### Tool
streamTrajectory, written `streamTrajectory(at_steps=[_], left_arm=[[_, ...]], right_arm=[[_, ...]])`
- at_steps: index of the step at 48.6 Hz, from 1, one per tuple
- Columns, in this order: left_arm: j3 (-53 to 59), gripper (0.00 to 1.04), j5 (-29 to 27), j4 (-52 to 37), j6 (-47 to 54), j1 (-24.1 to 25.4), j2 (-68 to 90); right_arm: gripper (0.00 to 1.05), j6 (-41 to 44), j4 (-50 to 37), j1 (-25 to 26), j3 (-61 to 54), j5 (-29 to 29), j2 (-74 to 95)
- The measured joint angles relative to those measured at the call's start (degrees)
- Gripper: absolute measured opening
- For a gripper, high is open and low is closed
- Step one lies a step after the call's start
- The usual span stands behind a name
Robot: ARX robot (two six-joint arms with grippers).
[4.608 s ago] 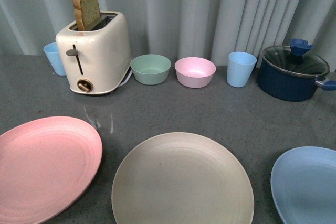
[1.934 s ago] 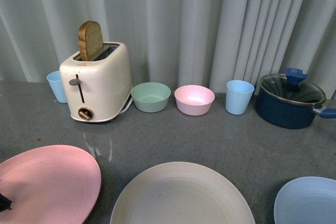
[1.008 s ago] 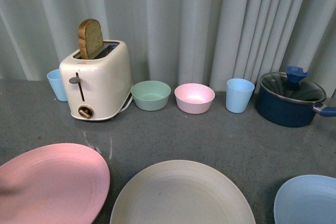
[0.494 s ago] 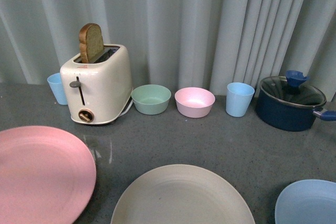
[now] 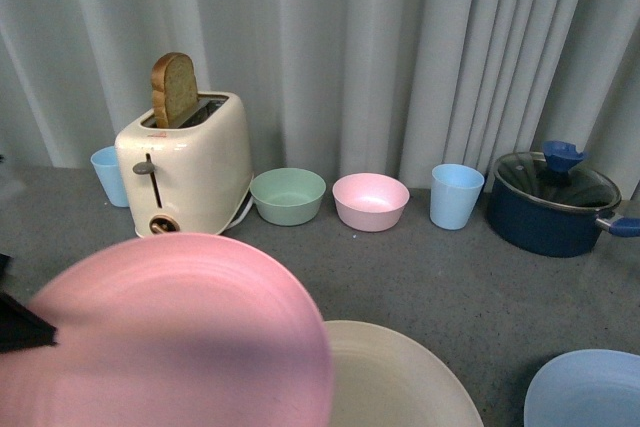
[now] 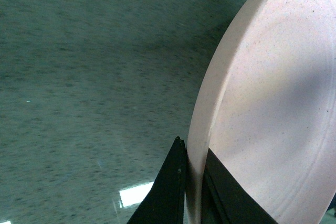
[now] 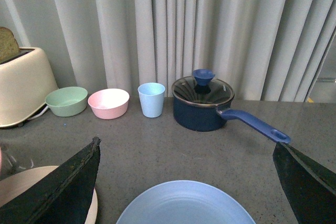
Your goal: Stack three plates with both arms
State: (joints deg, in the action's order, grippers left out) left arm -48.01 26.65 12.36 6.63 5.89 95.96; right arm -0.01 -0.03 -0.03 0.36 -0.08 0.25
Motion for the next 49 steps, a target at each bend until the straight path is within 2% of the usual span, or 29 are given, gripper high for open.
streamTrajectory(at_steps=[7, 11, 16, 30, 49], left_arm=[[1.4, 0.04, -3.2, -4.4, -7.8, -14.3, 0.0], [0.7, 0.04, -4.9, -5.4, -11.1, -19.1, 1.0], [-0.5, 0.04, -7.3, -6.1, -13.9, -22.4, 3.5], [-5.2, 0.04, -10.3, -6.4, -17.0, -25.1, 7.9], [-6.8, 0.04, -12.0, -6.0, -16.7, -25.1, 10.8]], right_arm=[[0.97, 0.0, 0.0, 0.0, 0.0, 0.0, 0.0], [0.97, 0.0, 0.0, 0.0, 0.0, 0.0, 0.0], [0.97, 0.0, 0.0, 0.0, 0.0, 0.0, 0.0], [0.97, 0.0, 0.0, 0.0, 0.0, 0.0, 0.0], [0.97, 0.0, 0.0, 0.0, 0.0, 0.0, 0.0]])
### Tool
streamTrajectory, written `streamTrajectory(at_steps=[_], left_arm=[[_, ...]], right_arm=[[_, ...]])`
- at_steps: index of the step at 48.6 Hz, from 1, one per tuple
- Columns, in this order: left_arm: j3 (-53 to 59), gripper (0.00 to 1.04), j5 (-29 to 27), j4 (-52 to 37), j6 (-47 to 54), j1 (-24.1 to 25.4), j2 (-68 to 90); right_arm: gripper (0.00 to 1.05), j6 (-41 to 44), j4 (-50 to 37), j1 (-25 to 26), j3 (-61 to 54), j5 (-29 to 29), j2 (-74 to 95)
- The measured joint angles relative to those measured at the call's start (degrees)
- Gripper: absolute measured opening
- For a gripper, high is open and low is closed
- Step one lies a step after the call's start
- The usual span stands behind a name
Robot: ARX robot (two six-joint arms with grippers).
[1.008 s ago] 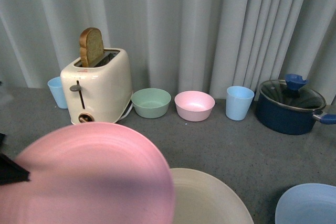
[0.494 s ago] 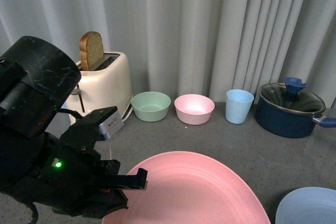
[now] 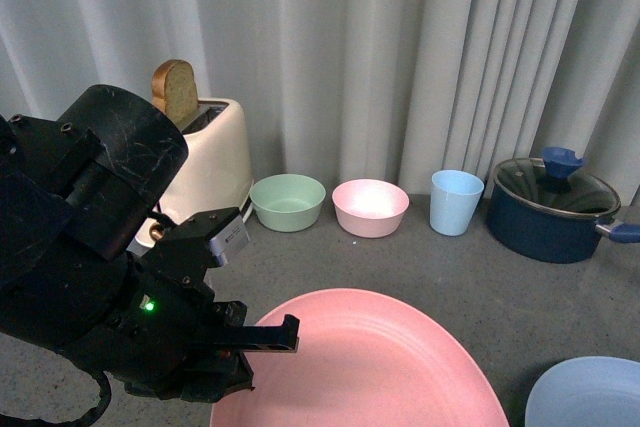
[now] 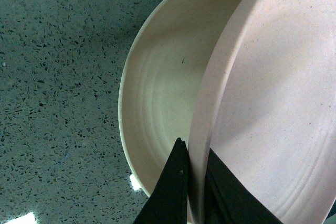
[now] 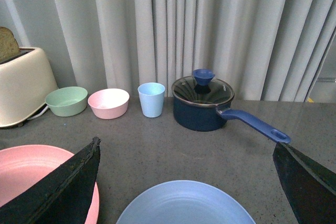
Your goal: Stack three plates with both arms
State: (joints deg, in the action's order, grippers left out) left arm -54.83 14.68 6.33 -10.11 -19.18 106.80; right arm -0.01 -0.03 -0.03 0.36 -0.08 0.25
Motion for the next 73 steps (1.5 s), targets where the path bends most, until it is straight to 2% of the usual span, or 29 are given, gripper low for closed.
streamTrajectory(at_steps=[5, 8, 23, 27, 33, 34, 38, 42, 49, 50, 53, 55, 58, 62, 73], left_arm=[[0.0, 0.04, 0.1, -0.2, -0.4, 0.1, 0.3], [0.0, 0.12, 0.7, -0.8, -0.9, 0.2, 0.3], [0.1, 0.56, 0.9, -3.3, -3.6, 1.9, -1.2], [0.1, 0.71, 1.4, -3.3, -3.6, 2.9, -2.4], [0.3, 0.99, 1.8, -3.2, -3.5, 5.0, -4.9], [0.6, 0.99, 1.7, -3.7, -3.5, 5.4, -5.5], [3.6, 0.98, 0.5, -7.8, -2.9, 6.8, -9.2], [10.8, 0.98, -3.5, -19.0, -2.0, 8.0, -16.5], [13.5, 0.98, -4.1, -21.8, -1.9, 8.6, -21.6], [14.3, 0.96, -6.1, -23.9, -0.8, 8.3, -20.8], [19.8, 0.86, -16.9, -40.1, 2.8, 7.6, -19.1], [26.0, 0.75, -22.7, -53.9, 5.8, 7.8, -18.9], [31.2, 0.61, -24.0, -64.6, 7.7, 9.1, -21.8], [35.5, 0.41, -23.1, -66.8, 8.7, 10.9, -27.6], [43.5, 0.03, -20.3, -66.6, 9.2, 13.1, -34.7]], right_arm=[[0.97, 0.0, 0.0, 0.0, 0.0, 0.0, 0.0], [0.97, 0.0, 0.0, 0.0, 0.0, 0.0, 0.0], [0.97, 0.0, 0.0, 0.0, 0.0, 0.0, 0.0], [0.97, 0.0, 0.0, 0.0, 0.0, 0.0, 0.0], [0.97, 0.0, 0.0, 0.0, 0.0, 0.0, 0.0], [0.97, 0.0, 0.0, 0.0, 0.0, 0.0, 0.0], [0.97, 0.0, 0.0, 0.0, 0.0, 0.0, 0.0], [0.97, 0.0, 0.0, 0.0, 0.0, 0.0, 0.0], [0.97, 0.0, 0.0, 0.0, 0.0, 0.0, 0.0], [0.97, 0.0, 0.0, 0.0, 0.0, 0.0, 0.0], [0.97, 0.0, 0.0, 0.0, 0.0, 0.0, 0.0], [0.97, 0.0, 0.0, 0.0, 0.0, 0.0, 0.0], [0.97, 0.0, 0.0, 0.0, 0.0, 0.1, 0.0], [0.97, 0.0, 0.0, 0.0, 0.0, 0.0, 0.0], [0.97, 0.0, 0.0, 0.0, 0.0, 0.0, 0.0]])
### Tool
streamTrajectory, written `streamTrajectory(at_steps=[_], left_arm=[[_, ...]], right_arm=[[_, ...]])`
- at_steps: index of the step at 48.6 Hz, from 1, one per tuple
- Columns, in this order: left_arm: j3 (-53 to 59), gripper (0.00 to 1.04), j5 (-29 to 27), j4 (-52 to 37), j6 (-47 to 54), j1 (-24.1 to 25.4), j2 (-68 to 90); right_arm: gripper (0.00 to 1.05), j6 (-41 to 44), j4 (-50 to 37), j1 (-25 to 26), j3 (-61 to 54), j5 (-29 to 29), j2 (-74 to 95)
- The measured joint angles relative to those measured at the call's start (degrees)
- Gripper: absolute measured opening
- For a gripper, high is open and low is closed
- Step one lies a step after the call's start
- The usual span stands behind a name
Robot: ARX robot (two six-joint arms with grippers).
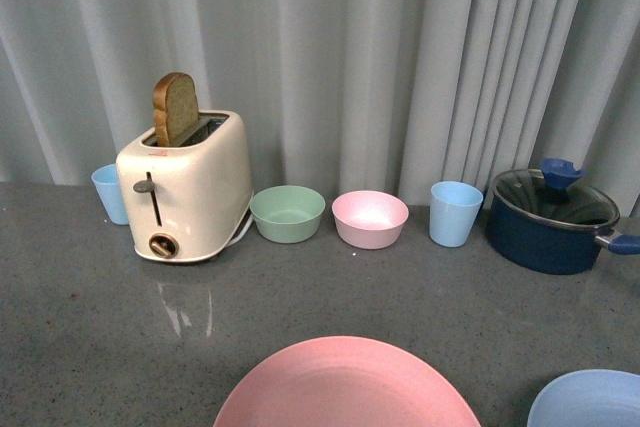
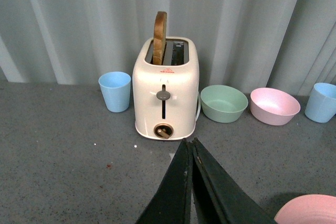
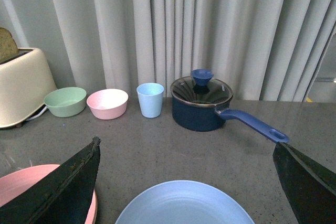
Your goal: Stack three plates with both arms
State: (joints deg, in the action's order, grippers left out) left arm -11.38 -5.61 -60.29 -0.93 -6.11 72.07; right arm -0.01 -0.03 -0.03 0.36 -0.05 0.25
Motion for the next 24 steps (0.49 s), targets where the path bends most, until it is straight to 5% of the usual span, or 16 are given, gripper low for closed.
streamTrajectory(at_steps=[24], left_arm=[[9.1, 0.04, 5.4, 11.6, 0.5, 5.9, -20.2]], right_arm=[[0.97, 0.0, 0.0, 0.0, 0.0, 0.0, 0.0]])
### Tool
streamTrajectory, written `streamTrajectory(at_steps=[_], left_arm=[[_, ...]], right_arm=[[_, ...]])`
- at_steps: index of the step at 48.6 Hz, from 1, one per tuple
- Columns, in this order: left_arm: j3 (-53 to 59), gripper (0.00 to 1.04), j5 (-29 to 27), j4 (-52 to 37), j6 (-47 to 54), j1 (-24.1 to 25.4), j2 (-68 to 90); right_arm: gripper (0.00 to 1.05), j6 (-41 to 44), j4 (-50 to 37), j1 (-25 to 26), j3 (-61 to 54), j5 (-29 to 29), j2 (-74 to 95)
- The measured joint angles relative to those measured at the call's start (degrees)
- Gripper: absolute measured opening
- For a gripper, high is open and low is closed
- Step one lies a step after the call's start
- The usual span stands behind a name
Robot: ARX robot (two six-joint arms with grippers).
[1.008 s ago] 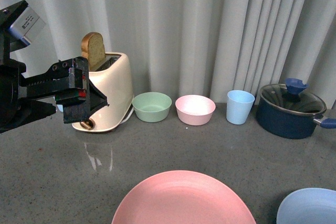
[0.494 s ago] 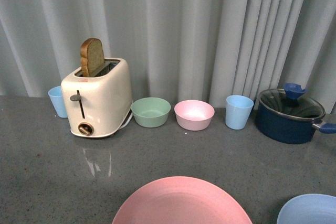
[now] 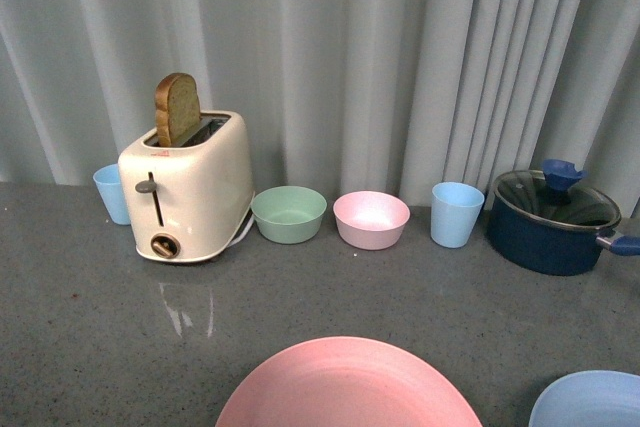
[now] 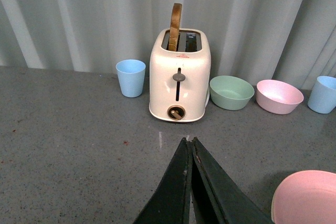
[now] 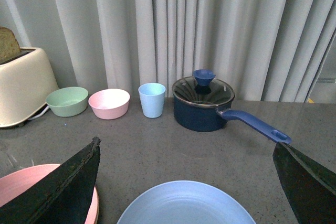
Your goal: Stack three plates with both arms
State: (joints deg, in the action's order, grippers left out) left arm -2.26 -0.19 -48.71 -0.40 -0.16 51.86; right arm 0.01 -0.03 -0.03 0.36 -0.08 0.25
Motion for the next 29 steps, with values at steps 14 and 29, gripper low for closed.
streamTrajectory(at_steps=[14, 29], left_arm=[[0.6, 0.04, 0.0, 10.3, 0.0, 0.0, -12.3], [0.7, 0.04, 0.1, 21.1, 0.0, 0.0, -24.0]], right_arm=[[0.97, 0.0, 0.0, 0.0, 0.0, 0.0, 0.0], [0.97, 0.0, 0.0, 0.0, 0.0, 0.0, 0.0]])
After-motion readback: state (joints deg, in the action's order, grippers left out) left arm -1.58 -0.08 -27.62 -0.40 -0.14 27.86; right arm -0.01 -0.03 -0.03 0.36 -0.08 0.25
